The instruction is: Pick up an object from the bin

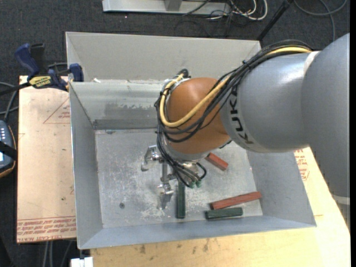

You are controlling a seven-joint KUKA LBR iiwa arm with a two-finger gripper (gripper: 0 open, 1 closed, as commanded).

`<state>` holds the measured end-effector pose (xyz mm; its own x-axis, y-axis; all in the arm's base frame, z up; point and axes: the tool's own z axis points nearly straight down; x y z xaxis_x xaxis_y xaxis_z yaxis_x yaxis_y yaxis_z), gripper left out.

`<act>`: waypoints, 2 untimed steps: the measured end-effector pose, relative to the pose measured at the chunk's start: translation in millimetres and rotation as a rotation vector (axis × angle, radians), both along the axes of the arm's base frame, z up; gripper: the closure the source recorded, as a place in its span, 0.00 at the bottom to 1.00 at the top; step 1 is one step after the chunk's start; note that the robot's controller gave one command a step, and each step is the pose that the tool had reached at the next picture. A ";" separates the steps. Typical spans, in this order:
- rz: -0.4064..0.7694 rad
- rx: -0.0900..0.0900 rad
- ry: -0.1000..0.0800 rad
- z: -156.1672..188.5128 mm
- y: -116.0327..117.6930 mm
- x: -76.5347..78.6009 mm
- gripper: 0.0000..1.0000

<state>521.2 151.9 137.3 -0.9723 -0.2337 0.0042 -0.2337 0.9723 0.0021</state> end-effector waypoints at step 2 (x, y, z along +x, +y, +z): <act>0.196 0.001 -0.015 -19.7 -59.5 24.1 0.00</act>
Offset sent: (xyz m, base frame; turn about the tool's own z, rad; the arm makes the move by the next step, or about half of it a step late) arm 0.0492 -0.0929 -0.0632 -0.2574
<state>545.3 92.4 117.6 -0.9082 -0.4183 -0.0101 -0.4183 0.9083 -0.0015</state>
